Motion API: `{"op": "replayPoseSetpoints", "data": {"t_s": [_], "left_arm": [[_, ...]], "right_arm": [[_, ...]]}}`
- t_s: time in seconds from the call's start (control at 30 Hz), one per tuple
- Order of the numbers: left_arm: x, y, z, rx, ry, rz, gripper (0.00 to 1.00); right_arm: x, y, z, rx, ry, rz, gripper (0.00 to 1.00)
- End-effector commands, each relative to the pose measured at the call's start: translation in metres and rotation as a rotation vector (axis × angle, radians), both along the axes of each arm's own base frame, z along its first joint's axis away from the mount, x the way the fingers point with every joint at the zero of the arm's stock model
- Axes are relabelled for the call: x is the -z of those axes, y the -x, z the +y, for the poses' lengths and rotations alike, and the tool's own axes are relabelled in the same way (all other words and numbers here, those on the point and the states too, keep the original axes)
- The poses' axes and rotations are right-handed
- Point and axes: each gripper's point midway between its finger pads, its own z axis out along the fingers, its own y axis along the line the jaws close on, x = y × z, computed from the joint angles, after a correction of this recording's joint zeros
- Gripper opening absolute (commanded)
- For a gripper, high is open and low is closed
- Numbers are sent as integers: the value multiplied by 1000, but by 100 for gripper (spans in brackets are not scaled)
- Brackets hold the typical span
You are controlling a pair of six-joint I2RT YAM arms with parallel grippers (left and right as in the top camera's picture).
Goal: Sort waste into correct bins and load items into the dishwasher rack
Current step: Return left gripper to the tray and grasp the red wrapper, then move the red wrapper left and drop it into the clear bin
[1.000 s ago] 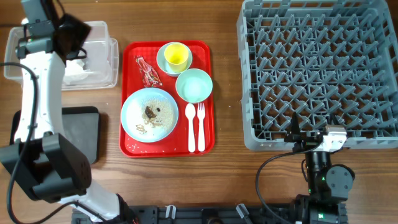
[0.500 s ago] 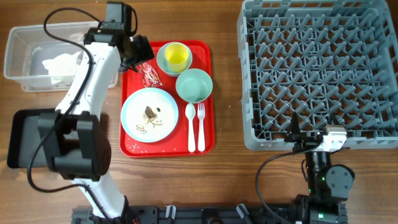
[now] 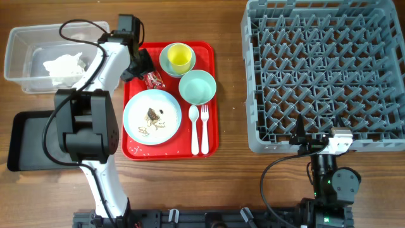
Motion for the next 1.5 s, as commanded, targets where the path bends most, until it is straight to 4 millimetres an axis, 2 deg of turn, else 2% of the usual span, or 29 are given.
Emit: {"op": "replayPoseSetpoints", "data": {"t_s": [0.0,0.17,0.53,0.63,0.8,0.83,0.9,1.0,1.07,1.13,1.2,1.3,1.4,1.47], "left_arm": [[10,-1,9,14,-25,14,59],[29,1,-3,32,39,48,57],[31,-4,-11,49,58,29,40],[36,-3,-11,49,57,42,33],[37,-2,-11,48,57,44,11],[37,-2,-11,48,57,44,4],[31,-3,-11,48,58,35,4],[2,-8,-12,47,61,-26,4],[-38,-14,-11,36,65,-114,4],[-67,-16,-5,-1,48,-177,4],[-111,-16,10,-48,11,-278,4],[-154,-14,30,-125,5,-381,4],[-175,-14,64,-257,-14,-450,4],[-177,-12,102,-411,-19,-472,4]], "right_arm": [[-2,0,-2,11,14,-8,100],[-2,0,-2,11,14,-8,100],[-2,0,-2,11,14,-8,100],[-2,0,-2,11,14,-8,100],[-2,0,-2,11,14,-8,100],[-2,0,-2,11,14,-8,100],[-2,0,-2,11,14,-8,100],[-2,0,-2,11,14,-8,100],[-2,0,-2,11,14,-8,100],[-2,0,-2,11,14,-8,100],[-2,0,-2,11,14,-8,99],[-2,0,-2,11,14,-8,100],[-2,0,-2,11,14,-8,100],[-2,0,-2,11,14,-8,100]]}}
